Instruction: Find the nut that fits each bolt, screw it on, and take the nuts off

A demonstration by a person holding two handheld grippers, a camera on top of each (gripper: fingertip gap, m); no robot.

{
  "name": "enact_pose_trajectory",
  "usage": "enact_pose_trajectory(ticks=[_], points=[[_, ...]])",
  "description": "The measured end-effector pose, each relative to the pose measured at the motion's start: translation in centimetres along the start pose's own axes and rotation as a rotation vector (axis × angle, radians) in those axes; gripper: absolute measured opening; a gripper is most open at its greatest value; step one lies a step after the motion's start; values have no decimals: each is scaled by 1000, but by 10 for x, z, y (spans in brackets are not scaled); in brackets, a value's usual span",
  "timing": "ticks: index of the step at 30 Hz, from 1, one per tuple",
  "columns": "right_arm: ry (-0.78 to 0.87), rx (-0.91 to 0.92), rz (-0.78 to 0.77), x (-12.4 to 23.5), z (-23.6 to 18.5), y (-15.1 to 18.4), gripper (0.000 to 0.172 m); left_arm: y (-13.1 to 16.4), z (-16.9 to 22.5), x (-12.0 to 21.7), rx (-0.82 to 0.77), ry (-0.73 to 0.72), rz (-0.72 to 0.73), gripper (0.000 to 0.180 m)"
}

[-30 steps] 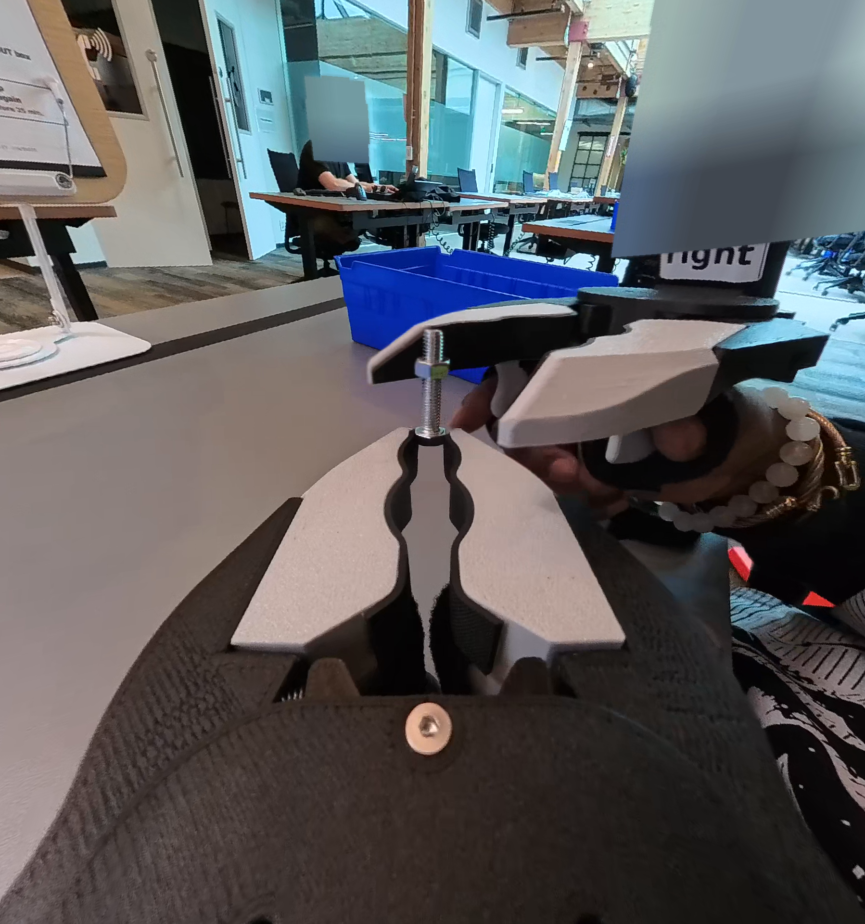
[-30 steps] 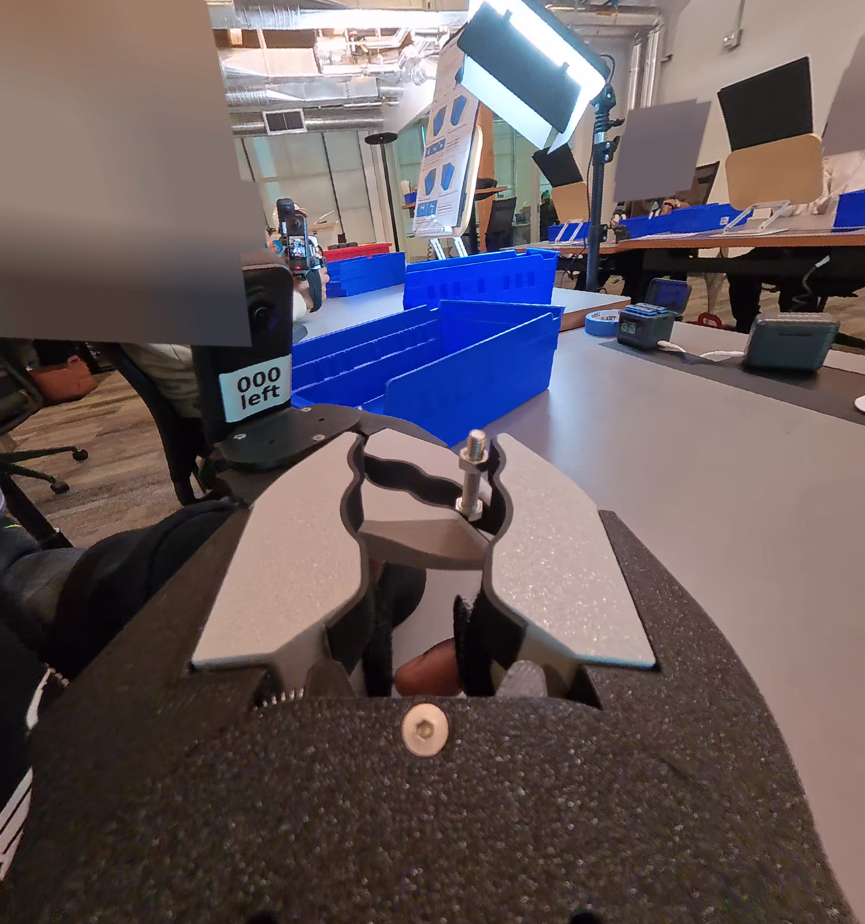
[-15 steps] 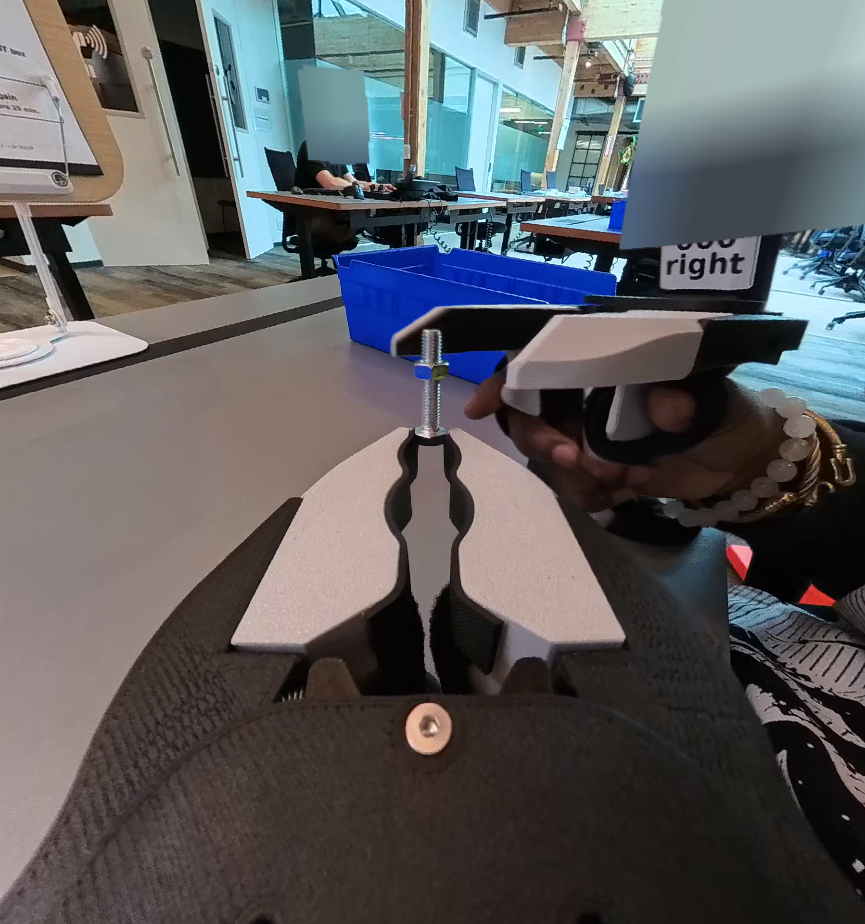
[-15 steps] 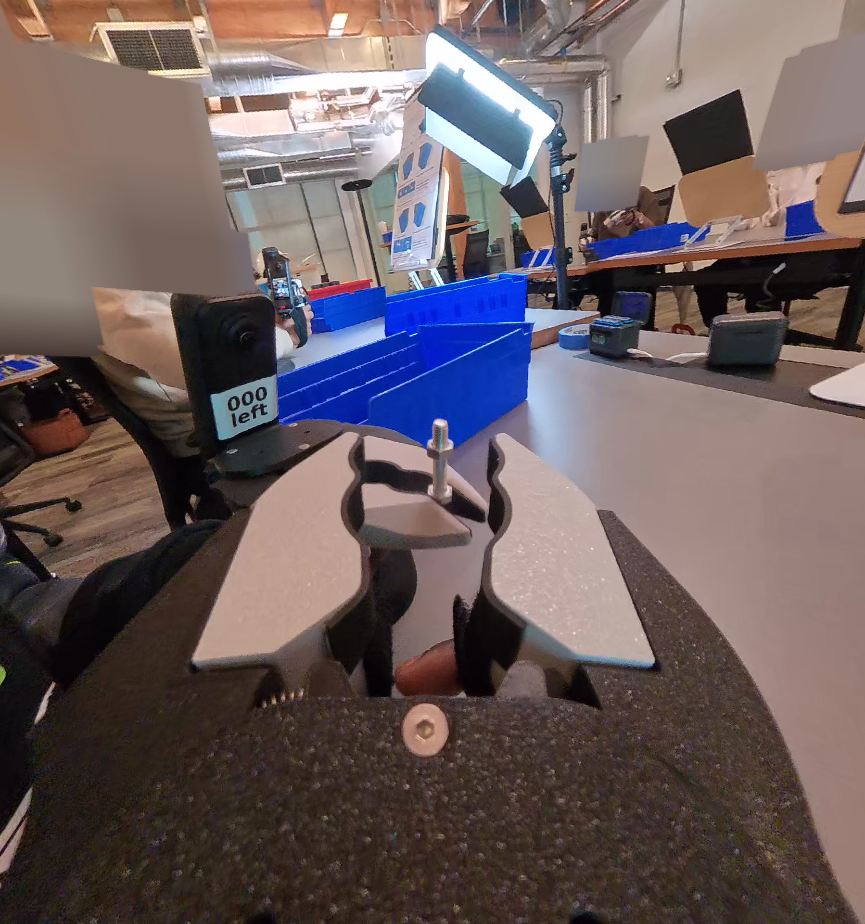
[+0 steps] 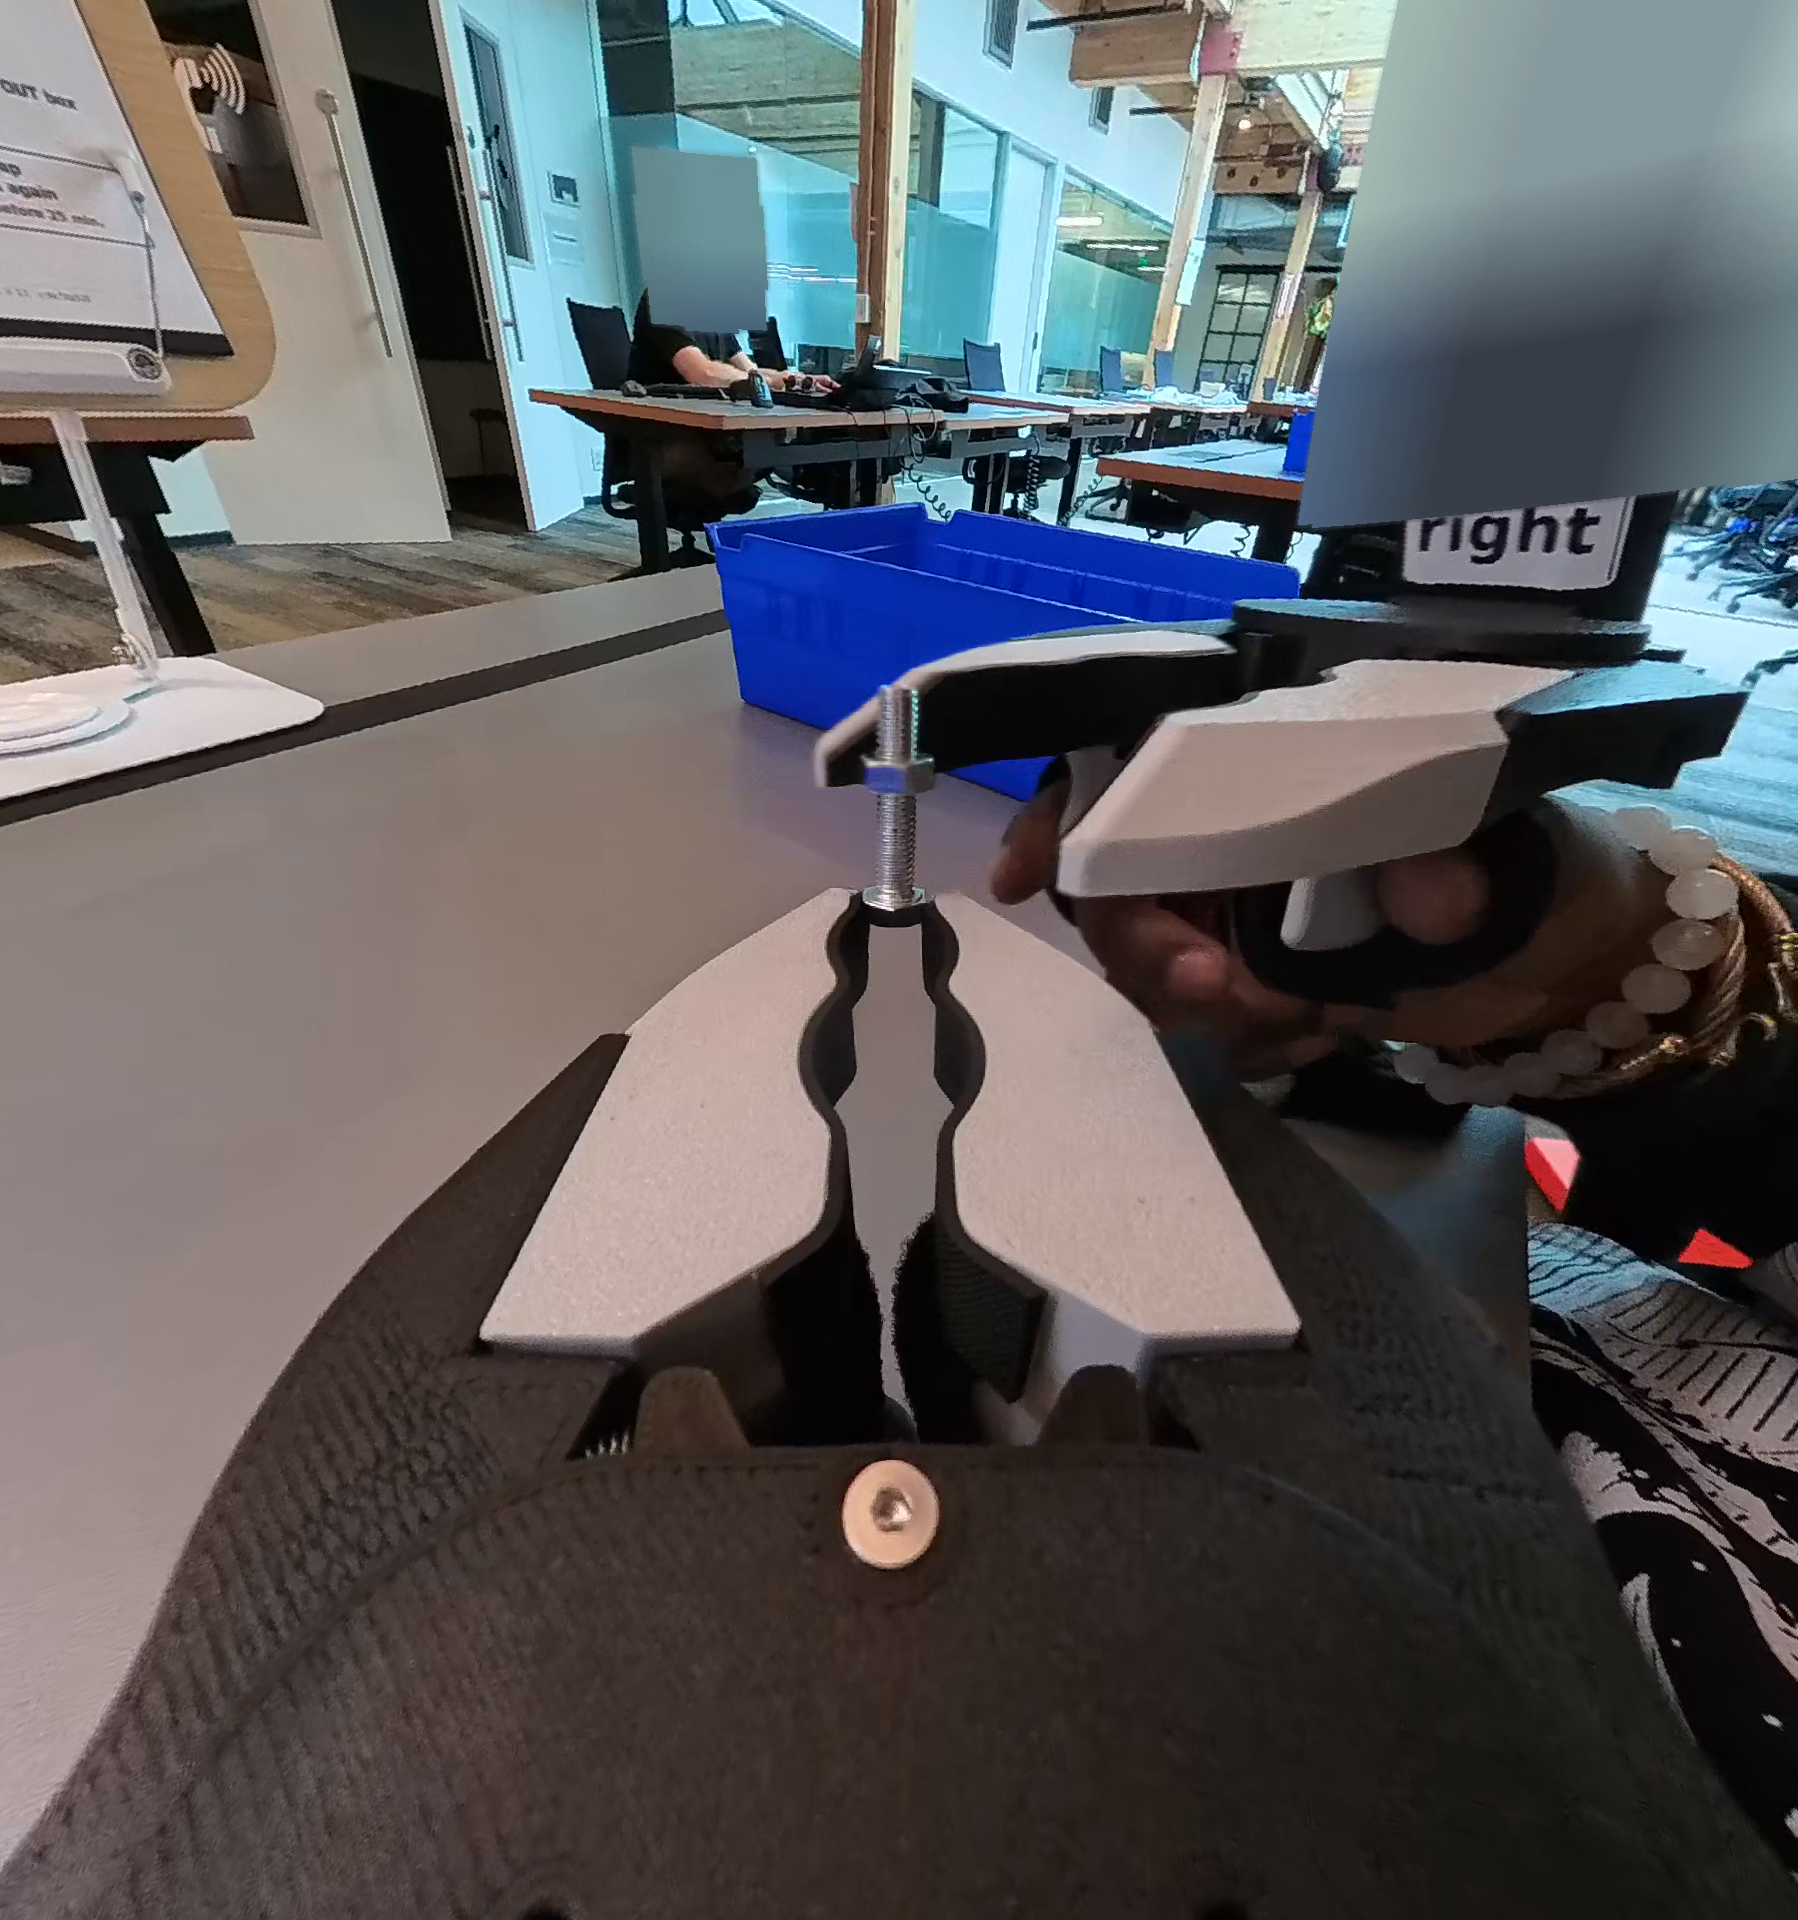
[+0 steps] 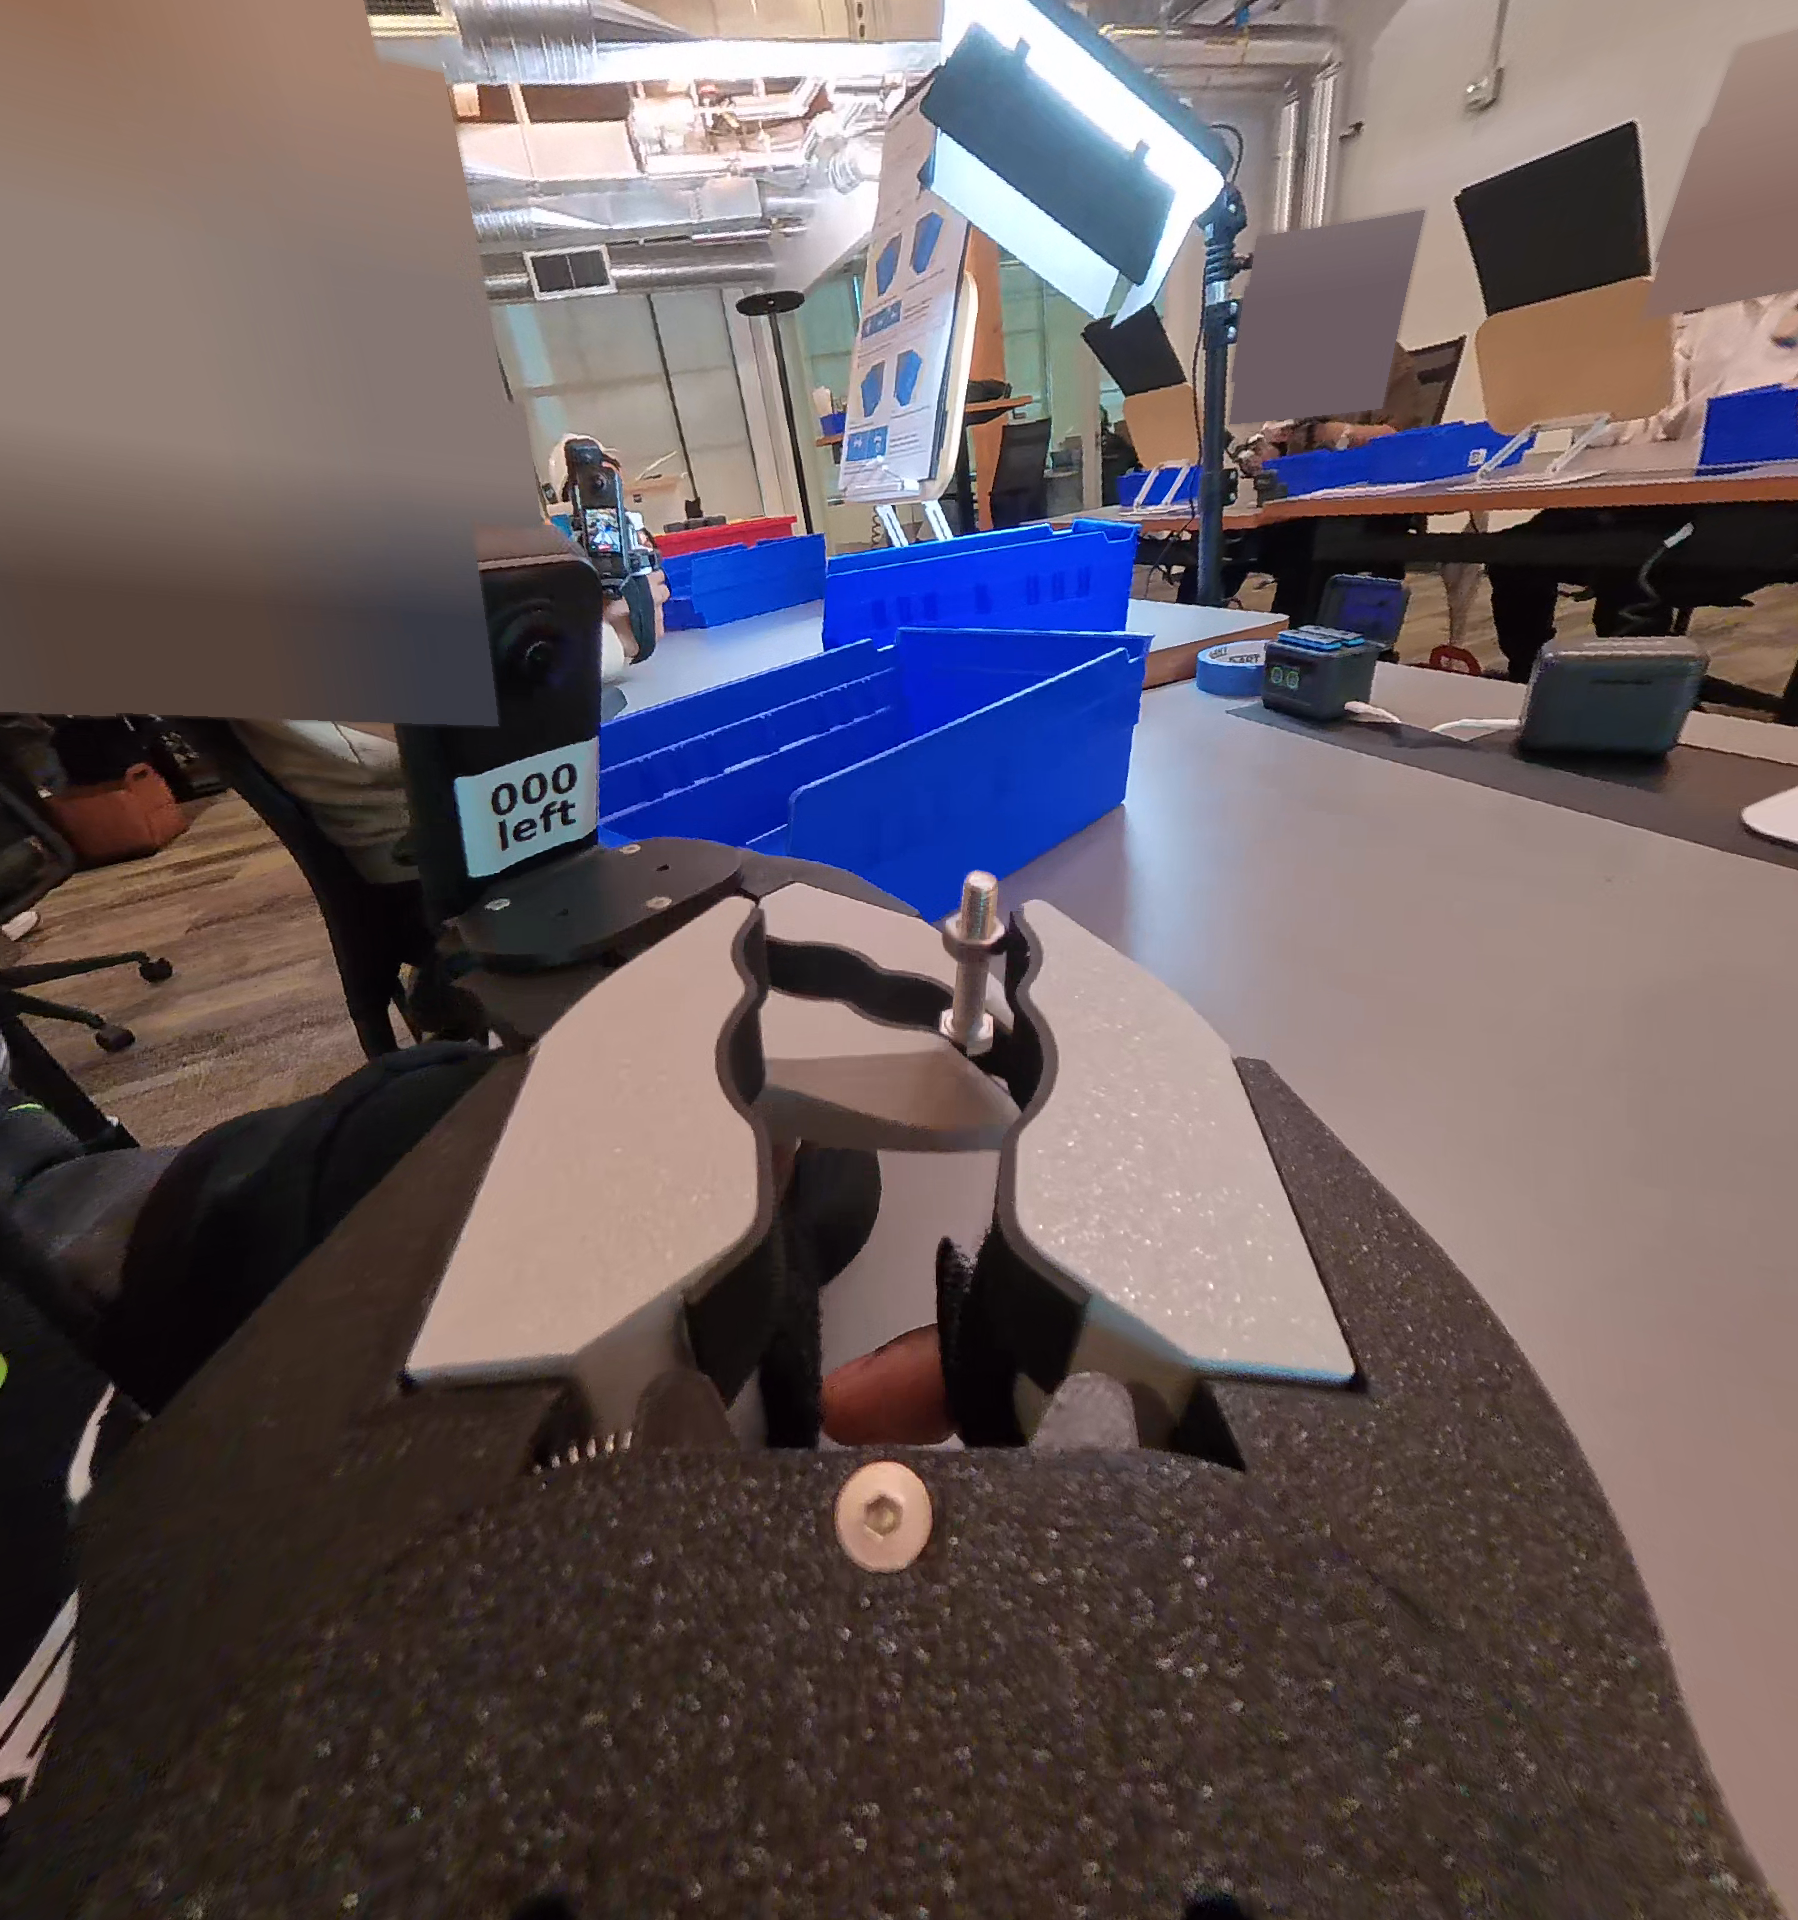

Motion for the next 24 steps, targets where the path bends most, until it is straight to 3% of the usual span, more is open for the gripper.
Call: enact_pose_trajectory(ticks=[5,10,16,24], points=[[-36,16,-26,22,-2,-1,21,0,0,0,3,-1,2,10],[-9,136,-152,31,11,-15,17,0,1,0,-10,3,-3,10],[-88,282,-406,15,18,-27,18,1,4,-2,-40,7,-28,10],[-140,305,-457,2,15,-25,7,1,4,-2,-39,11,-21,10]])
Point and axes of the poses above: each gripper's, where its closed fingertips meet, x back along the fingers, y out of its underside, z = x × y across the jaws, the point moved 5 cm from there along x, back along the fingers, and after that the axes turned 10 degrees about y, right-handed, at the moved point
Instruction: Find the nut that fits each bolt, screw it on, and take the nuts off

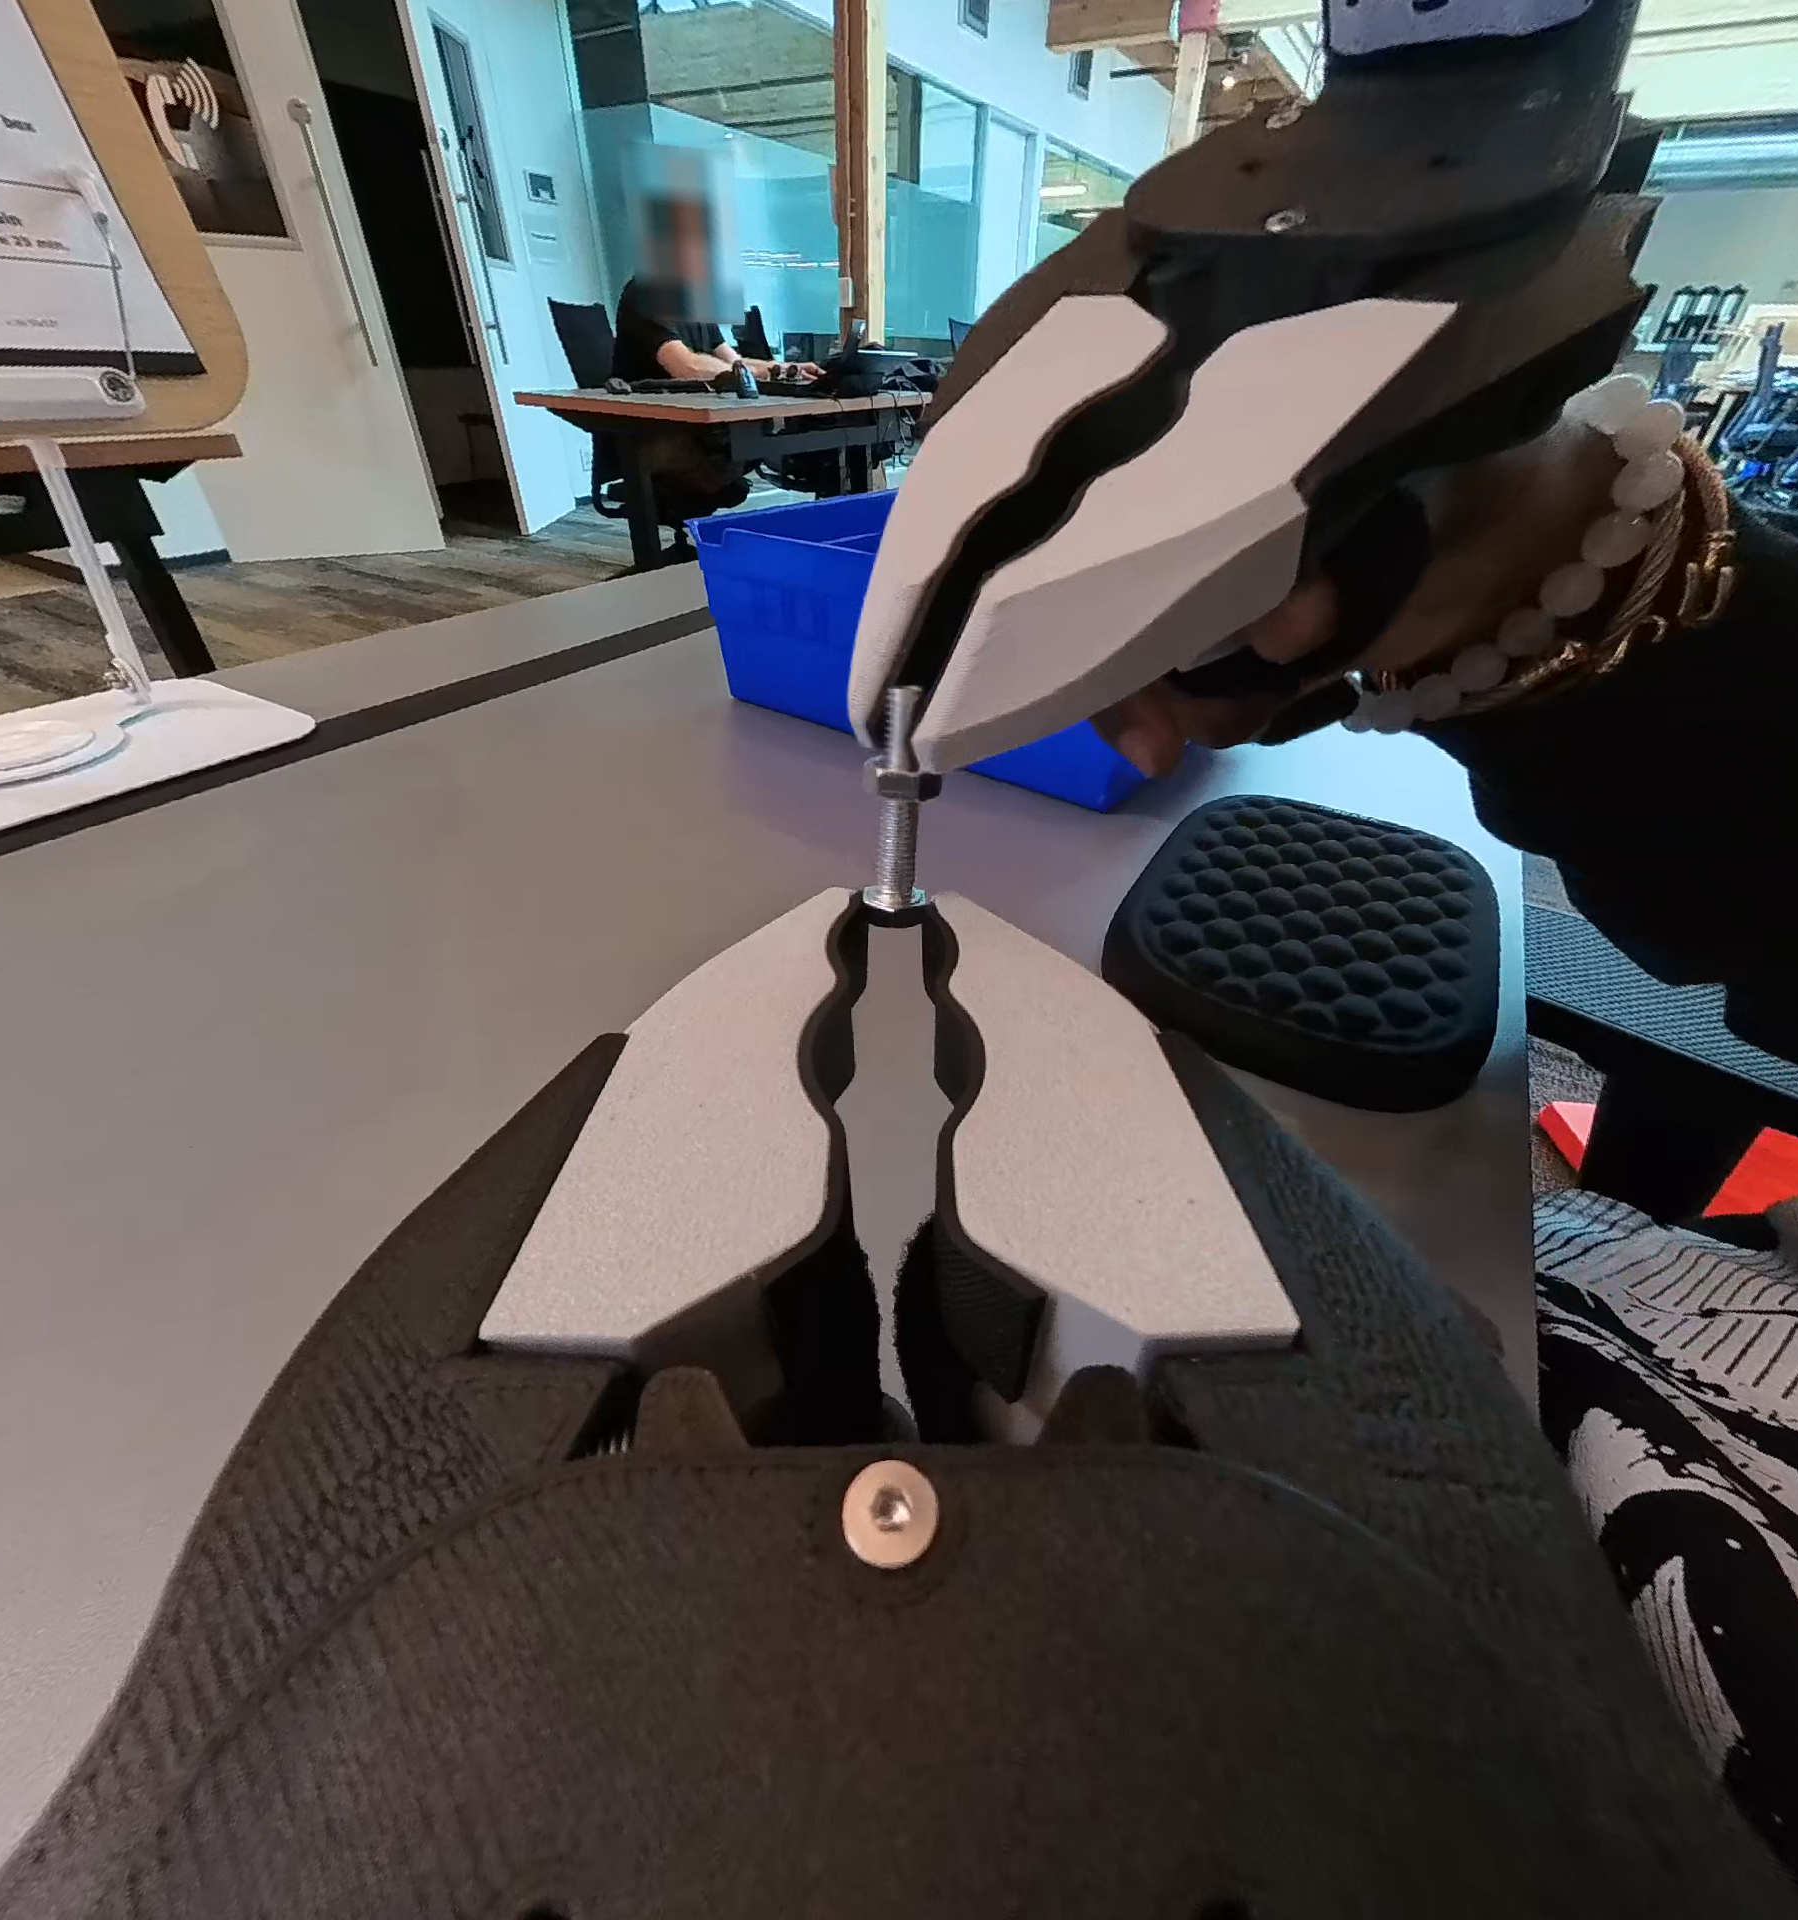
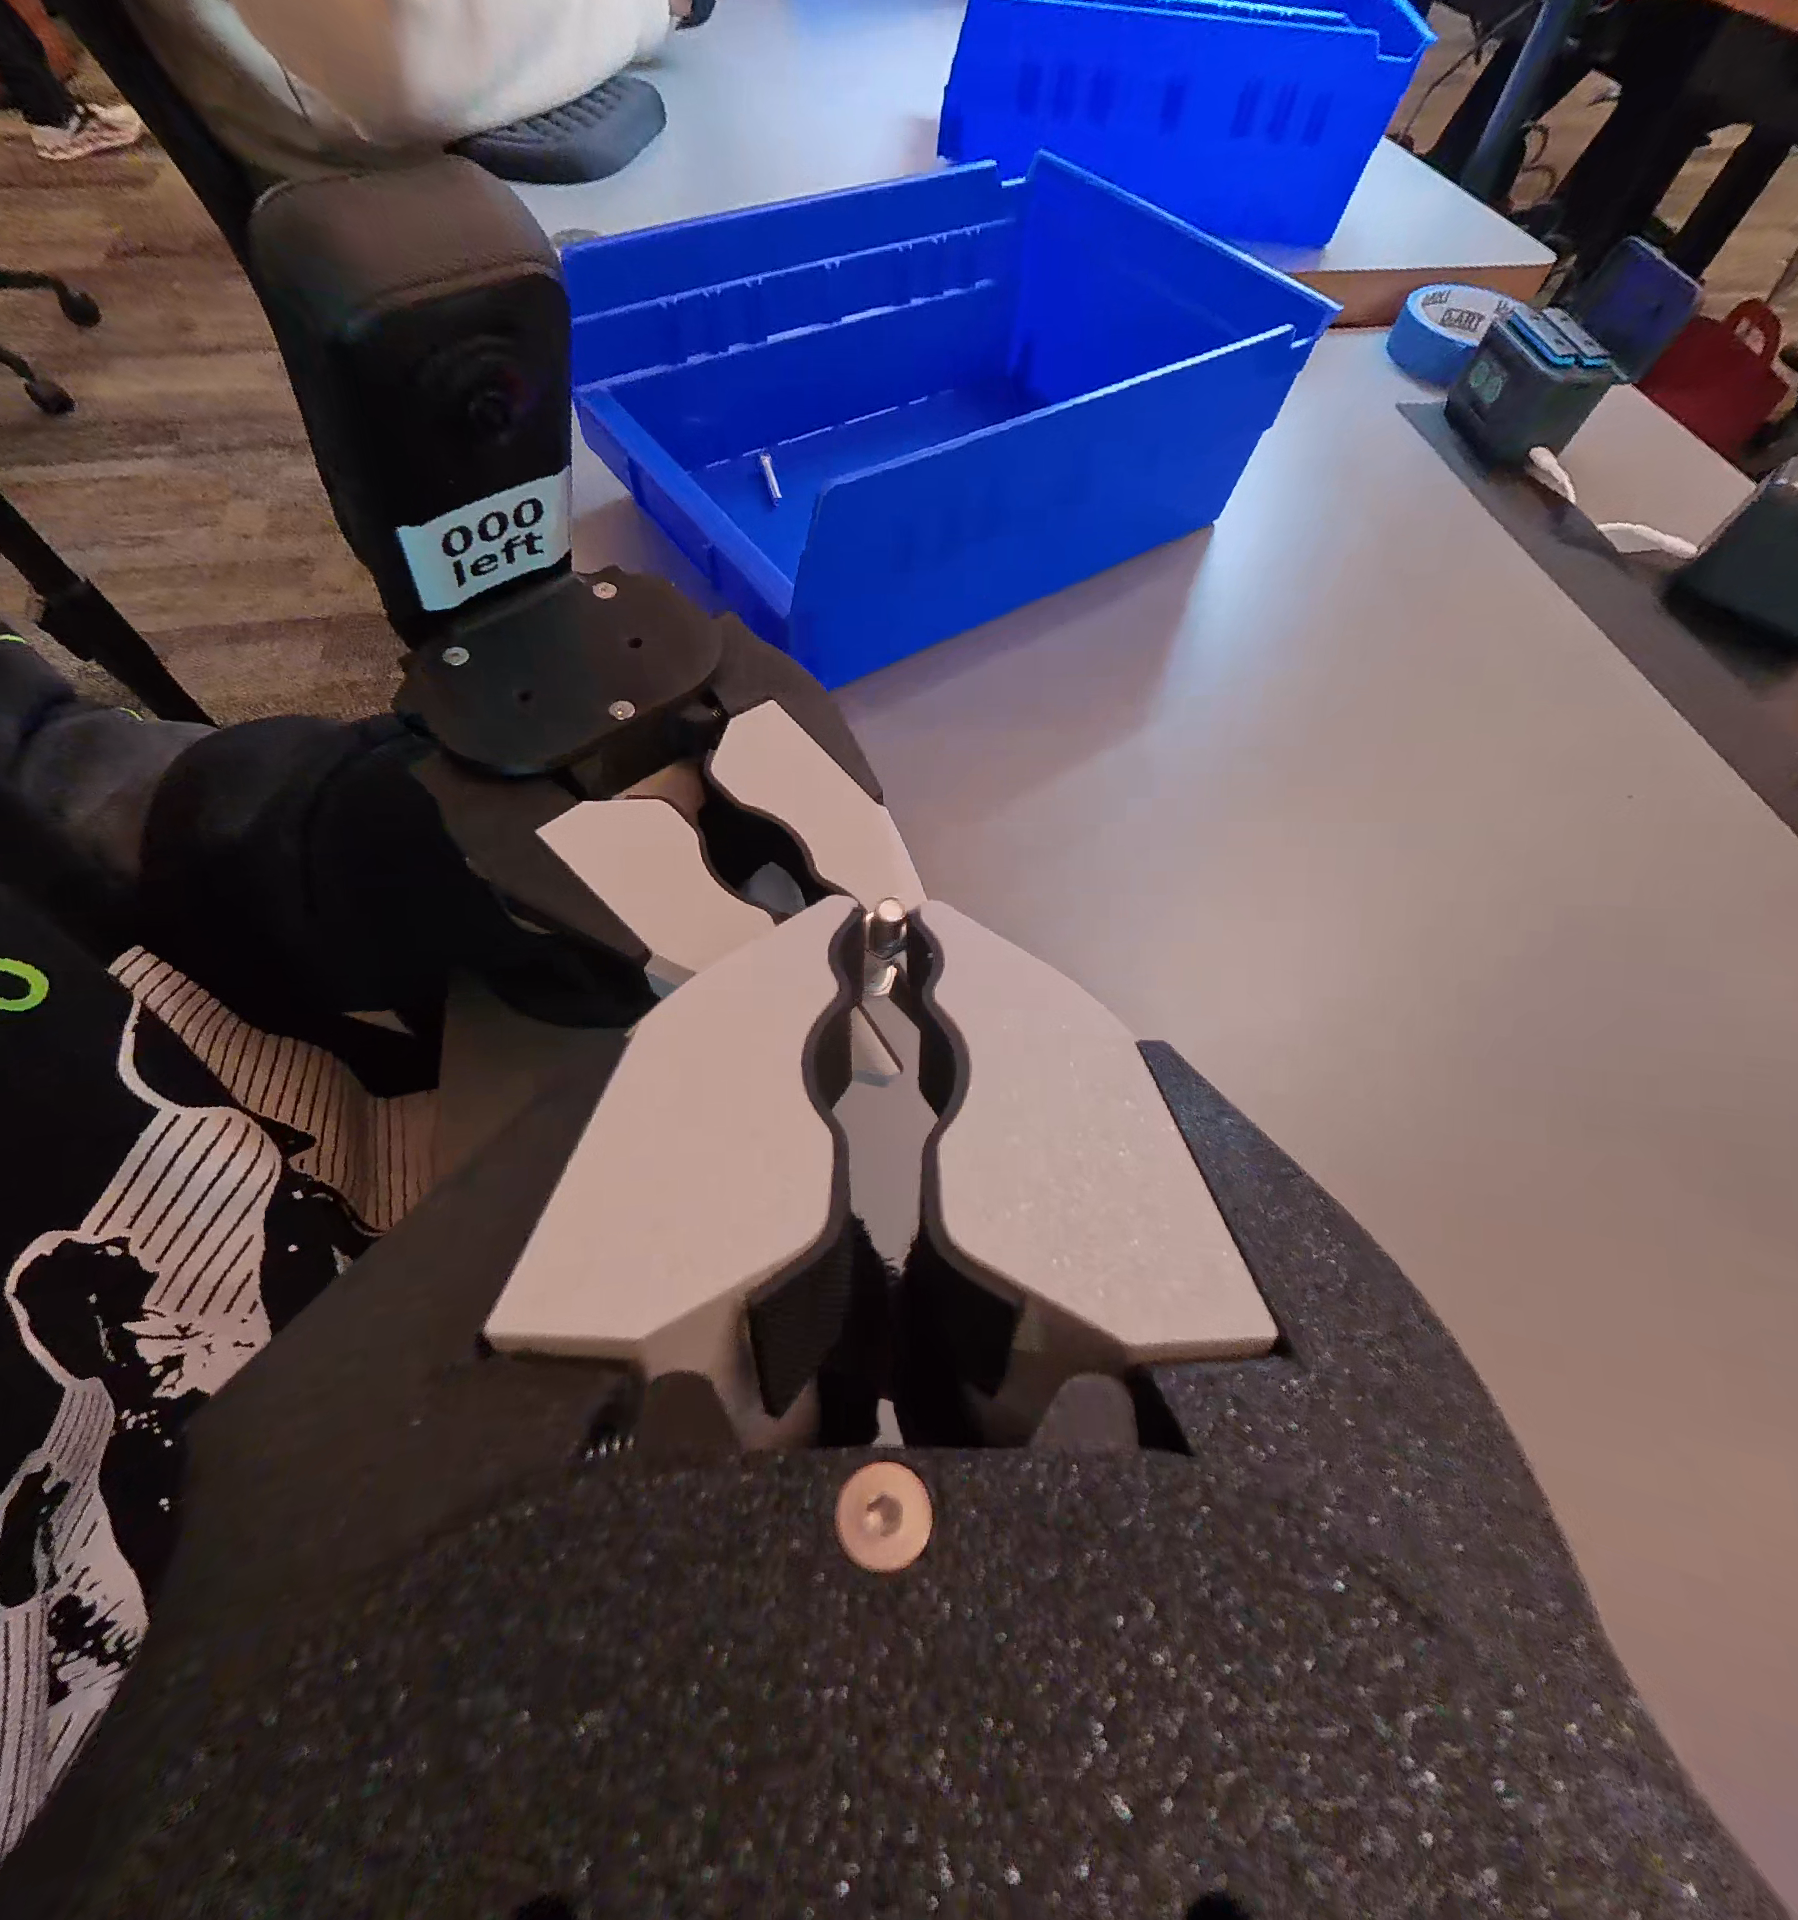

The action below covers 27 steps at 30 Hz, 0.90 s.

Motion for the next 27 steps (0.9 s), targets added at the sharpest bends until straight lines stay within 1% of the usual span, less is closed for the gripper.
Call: enact_pose_trajectory(ticks=[3,5,6,8,10,14,17,20,23,27], points=[[-8,-16,12,3,0,1,6,0,1,0,-1,8,0,11],[10,-33,34,7,4,1,6,0,0,-1,10,13,0,26],[23,-41,43,10,7,0,6,0,-1,0,18,12,3,30],[55,-52,57,21,16,-1,6,-1,-3,1,33,8,11,33],[133,-52,62,40,33,-2,6,-1,-4,2,44,3,23,33],[415,-66,19,100,90,6,6,-3,-7,4,65,-4,45,33],[627,-127,-66,145,136,31,6,-3,-8,5,80,-6,58,33],[760,-208,-172,174,172,69,6,-3,-10,6,92,-8,67,33],[834,-284,-265,186,196,109,6,-4,-10,6,94,-9,68,33],[855,-395,-332,180,218,156,6,-4,-9,6,89,-5,69,33]])
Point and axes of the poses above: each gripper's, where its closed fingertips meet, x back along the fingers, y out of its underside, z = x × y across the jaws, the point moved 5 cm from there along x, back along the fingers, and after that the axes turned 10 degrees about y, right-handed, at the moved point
